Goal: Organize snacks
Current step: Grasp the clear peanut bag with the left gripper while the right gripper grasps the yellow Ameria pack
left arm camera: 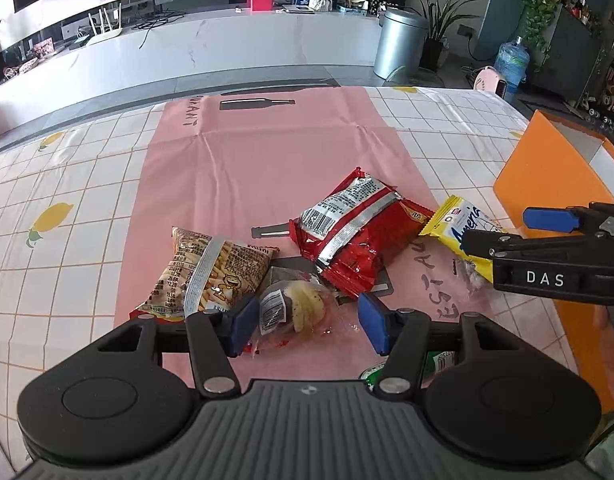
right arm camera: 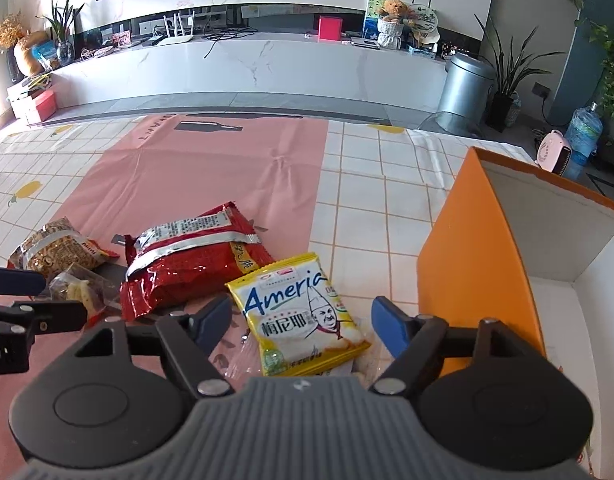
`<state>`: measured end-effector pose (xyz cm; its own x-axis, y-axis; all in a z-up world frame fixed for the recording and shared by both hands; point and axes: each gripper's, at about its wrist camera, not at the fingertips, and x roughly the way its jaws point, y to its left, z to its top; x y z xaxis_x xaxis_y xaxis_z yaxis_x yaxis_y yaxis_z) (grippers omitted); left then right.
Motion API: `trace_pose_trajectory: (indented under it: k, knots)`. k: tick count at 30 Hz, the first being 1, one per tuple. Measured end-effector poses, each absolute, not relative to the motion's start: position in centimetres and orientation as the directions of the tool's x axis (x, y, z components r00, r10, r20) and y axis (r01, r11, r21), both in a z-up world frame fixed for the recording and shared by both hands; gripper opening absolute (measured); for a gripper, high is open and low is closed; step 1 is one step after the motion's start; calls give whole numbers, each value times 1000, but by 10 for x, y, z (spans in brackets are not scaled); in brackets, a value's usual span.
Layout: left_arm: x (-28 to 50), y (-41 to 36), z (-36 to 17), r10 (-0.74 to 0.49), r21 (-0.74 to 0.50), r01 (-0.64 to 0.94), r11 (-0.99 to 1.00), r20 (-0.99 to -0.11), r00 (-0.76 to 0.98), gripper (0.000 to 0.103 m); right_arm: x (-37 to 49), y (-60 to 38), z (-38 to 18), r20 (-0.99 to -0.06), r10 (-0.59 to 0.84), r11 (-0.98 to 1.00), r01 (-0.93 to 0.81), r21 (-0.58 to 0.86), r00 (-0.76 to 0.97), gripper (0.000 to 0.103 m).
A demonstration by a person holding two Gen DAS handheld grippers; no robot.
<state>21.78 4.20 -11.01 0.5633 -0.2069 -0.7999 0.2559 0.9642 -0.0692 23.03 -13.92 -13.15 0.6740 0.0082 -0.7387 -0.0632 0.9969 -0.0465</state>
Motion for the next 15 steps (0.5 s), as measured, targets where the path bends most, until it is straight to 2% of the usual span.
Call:
trace_pose_trajectory:
  k: [5,10,15]
  knots:
    - [223,39,-119,-178,-41,247,968,-805,566,67,235,-142,-142,-742,28,997,-69,-25,670,75]
    - [230,37,-125,-166,-42,230,972,-815,555,75,237,-144,-149,-759,55,996,-85,0,649,75]
    - [232,33,-133,-148,-35,213,976,-830,538,76,234,-143,-153,-761,62,996,-90,5,646,74]
